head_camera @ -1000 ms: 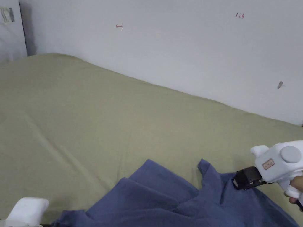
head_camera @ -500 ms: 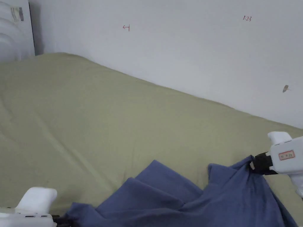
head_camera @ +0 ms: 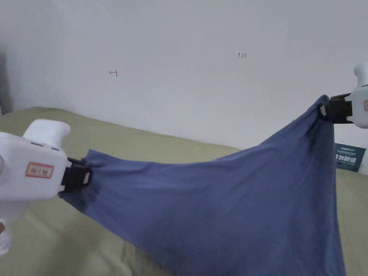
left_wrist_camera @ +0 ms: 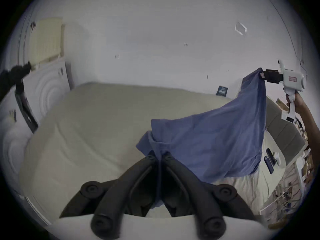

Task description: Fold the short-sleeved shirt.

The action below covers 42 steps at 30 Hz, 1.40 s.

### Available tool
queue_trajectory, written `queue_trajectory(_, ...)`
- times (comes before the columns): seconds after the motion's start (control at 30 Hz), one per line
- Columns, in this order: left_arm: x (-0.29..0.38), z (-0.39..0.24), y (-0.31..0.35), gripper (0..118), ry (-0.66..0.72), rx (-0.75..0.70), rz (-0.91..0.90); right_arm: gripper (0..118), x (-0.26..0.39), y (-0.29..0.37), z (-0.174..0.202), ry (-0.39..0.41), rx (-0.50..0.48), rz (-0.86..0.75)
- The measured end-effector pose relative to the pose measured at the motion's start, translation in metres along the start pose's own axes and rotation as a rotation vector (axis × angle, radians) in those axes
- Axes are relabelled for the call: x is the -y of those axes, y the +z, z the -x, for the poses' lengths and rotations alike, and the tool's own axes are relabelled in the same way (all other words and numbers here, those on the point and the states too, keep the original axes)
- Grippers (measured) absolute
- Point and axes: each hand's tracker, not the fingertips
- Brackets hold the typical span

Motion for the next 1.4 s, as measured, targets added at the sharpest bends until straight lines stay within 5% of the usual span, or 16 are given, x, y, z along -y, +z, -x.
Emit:
queue_trajectory(0.43,-0.191,0.006,-0.011,3,-0.067,-0.131,-0.194,2,-0.131,0.007,-0.058,-0.073,0.2,-0.289)
queue_trajectory(0.7,-0.228,-0.006,-0.014,3,-0.1,-0.177,-0.264,2,-0.162,0.027,-0.064,-0.099,0.227,-0.364)
queue_trajectory(0.97,-0.181,0.011,-0.03,3,-0.091,-0.142,-0.24,2,-0.108,0.042,-0.046,-0.066,0.139,-0.298)
queue_trajectory(1.4,0.01,0.043,-0.023,3,0.03,-0.065,-0.161,2,0.076,0.109,0.011,-0.04,-0.049,-0.172)
